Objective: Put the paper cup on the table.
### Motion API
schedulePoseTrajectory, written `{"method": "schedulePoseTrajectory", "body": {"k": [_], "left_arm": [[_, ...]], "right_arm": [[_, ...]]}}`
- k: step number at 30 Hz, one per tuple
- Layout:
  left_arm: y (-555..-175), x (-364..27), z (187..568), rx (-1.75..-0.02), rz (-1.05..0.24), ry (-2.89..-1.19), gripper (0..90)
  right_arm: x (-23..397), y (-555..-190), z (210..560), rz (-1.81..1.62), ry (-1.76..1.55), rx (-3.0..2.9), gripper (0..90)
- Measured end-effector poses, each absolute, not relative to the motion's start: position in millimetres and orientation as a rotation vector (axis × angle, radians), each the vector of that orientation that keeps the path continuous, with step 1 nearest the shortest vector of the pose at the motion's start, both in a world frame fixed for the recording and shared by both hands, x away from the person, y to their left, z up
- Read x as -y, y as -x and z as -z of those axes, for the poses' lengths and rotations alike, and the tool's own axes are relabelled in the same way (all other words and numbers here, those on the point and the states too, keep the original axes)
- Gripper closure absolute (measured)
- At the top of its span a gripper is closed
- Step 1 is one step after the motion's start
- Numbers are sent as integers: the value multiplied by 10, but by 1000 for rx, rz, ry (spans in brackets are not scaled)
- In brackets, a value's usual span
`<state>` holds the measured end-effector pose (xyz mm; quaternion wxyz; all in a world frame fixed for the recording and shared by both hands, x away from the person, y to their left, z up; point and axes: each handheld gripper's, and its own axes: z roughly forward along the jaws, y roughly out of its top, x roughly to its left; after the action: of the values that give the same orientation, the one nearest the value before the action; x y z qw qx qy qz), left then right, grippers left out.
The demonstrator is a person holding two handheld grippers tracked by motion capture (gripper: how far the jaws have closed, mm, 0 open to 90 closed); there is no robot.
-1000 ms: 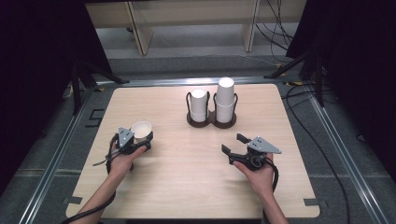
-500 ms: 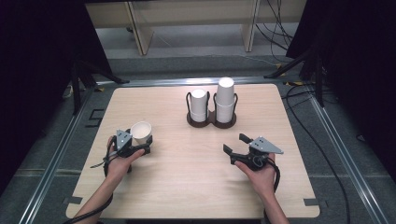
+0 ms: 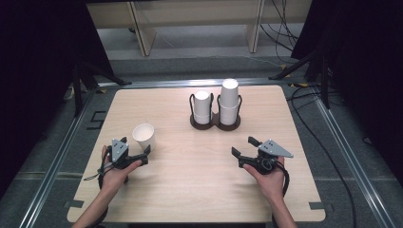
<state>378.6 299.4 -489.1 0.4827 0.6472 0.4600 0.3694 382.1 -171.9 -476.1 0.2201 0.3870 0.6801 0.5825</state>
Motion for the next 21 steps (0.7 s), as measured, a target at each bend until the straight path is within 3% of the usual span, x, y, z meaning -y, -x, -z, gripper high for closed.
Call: {"method": "schedulePoseTrajectory", "body": {"k": [21], "left_arm": [[-3350, -3191, 4963, -1124, -932, -1547, 0]], "right_arm": [[1867, -3779, 4816, -1612, -1121, -1832, 156]]}}
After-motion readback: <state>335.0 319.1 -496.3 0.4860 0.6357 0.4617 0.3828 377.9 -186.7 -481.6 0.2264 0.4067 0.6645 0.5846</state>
